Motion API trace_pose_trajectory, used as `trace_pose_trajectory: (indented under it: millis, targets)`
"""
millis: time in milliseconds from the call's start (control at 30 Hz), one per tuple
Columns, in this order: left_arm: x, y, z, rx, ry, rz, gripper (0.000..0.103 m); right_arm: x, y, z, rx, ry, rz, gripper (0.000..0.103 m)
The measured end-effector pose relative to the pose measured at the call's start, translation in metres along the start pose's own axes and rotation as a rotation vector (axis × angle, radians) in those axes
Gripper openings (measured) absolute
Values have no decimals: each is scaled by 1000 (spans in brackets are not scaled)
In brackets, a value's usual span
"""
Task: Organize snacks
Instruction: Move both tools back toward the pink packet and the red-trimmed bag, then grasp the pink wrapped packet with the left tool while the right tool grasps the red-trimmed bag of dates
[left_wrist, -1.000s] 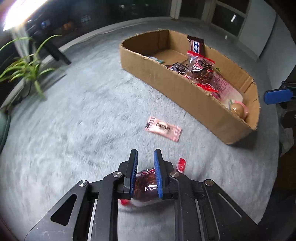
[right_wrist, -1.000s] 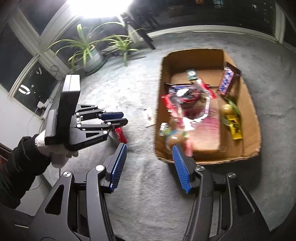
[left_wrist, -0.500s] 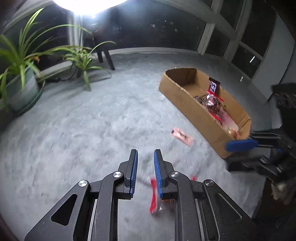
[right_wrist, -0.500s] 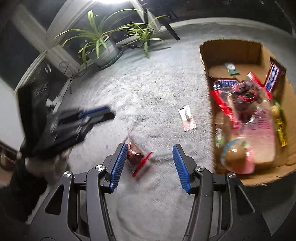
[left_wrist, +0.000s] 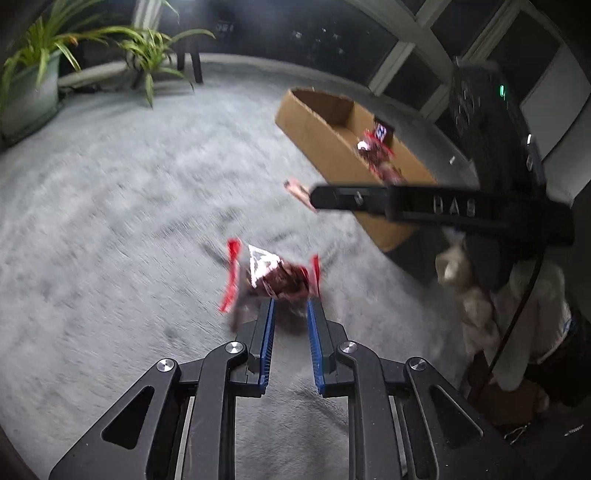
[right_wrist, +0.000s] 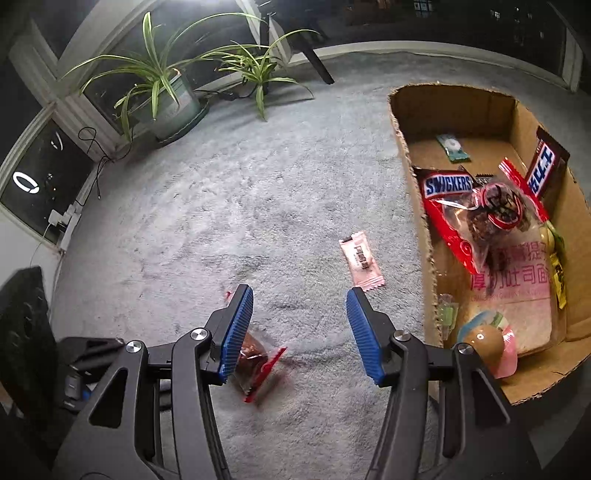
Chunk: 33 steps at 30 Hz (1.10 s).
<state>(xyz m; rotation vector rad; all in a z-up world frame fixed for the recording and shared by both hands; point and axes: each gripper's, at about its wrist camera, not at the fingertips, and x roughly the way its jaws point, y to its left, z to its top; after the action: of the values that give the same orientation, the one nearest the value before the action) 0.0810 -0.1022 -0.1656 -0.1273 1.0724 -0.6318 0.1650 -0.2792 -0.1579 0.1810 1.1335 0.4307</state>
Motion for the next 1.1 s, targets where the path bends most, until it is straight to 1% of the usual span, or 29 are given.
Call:
trace_pose_trajectory:
  millis: [100, 167, 267, 367, 467, 533, 567, 600, 633, 667, 733, 800, 867, 1000, 1100]
  targets:
    - [4, -3, -1, 13, -6, -1, 16, -7, 4, 2, -10, -5, 3, 56]
    - [0, 0, 4, 25, -20, 2, 16, -17, 3, -2, 11, -23, 13, 56]
    - [-9, 14, 23, 28, -47, 0, 16, -24, -5, -14, 79, -24, 24, 56]
    - [-10, 24, 53, 61, -60, 4, 16, -25, -9, -28, 139, -9, 32, 56]
    - [3, 15, 82, 169, -37, -4, 16, -31, -13, -39, 172, -8, 28, 56]
    - [19, 4, 97, 251, 8, -27, 16, -38, -17, -44, 194, -16, 27, 56]
    - [26, -2, 103, 283, 17, -20, 17, -41, -19, -47, 207, -22, 30, 56]
    - [34, -8, 108, 308, 28, -21, 22, -43, -21, -49, 214, -25, 33, 56]
    - [41, -12, 110, 322, 42, -36, 25, -45, -23, -51, 219, -28, 33, 56]
    - [49, -16, 113, 330, 59, -53, 31, -47, -25, -53, 224, -31, 27, 56]
    - [66, -24, 116, 354, 92, -66, 33, -49, -30, -59, 239, -33, 26, 56]
    - [80, -32, 117, 398, 114, -38, 34, -50, -34, -64, 251, -32, 23, 56]
    - [89, -39, 118, 438, 133, -41, 34, -50, -39, -70, 271, -29, 20, 56]
    - [108, -57, 110, 579, 185, 21, 34, -52, -55, -82, 329, -20, 35, 56]
    - [113, -63, 103, 637, 204, 58, 34, -54, -64, -90, 356, -23, 29, 56]
